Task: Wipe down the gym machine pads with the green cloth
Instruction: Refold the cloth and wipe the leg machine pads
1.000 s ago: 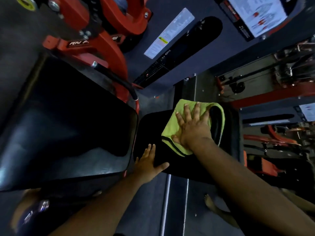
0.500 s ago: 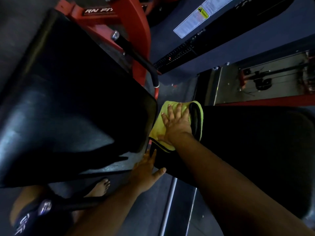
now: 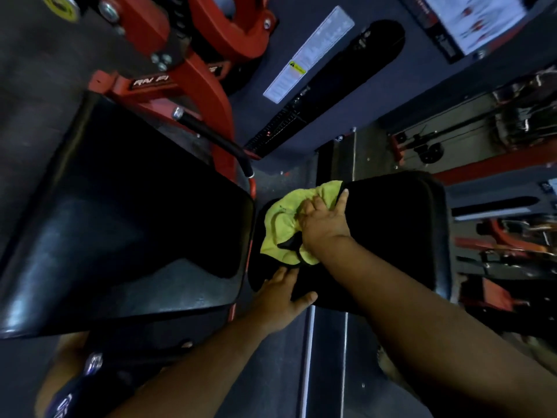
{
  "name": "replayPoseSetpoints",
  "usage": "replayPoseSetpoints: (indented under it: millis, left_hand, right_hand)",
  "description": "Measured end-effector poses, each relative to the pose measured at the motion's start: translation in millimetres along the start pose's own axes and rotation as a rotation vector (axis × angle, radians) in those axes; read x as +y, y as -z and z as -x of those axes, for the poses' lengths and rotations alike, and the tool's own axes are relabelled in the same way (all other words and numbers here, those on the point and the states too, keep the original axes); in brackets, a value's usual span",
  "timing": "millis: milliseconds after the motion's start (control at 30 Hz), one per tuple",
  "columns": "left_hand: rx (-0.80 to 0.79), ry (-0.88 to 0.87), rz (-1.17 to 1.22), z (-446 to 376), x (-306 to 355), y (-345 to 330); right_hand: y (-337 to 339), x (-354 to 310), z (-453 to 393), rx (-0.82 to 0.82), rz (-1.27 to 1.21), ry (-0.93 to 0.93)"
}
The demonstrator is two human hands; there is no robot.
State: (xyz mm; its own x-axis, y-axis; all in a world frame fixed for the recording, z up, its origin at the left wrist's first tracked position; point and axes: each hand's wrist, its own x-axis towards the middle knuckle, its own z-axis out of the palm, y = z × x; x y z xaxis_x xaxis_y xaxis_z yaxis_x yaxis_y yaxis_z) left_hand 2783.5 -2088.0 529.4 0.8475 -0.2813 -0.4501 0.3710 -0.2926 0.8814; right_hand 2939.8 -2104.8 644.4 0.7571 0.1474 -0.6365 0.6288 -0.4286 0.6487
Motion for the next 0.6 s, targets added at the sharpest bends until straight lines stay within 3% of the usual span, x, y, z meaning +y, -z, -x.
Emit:
replayPoseSetpoints:
  millis: [267,467,600]
  left_hand:
    - [-0.053,-0.117,-0.110,37.7,58.3,2.9]
    - [0.012,-0.218,-0.182,32.7,102.2,11.3]
    - [0.015,-0.248,-0.251,24.3,103.0,10.5]
  right_hand:
    - [8.0,89.2,131.2,0.230,-0.015,-0.169]
    - [-27.9,79.5,218.0,0.163,-0.242,-0.302]
    - [-25.7,75.8,192.5,0.164,-0.286,-0.368]
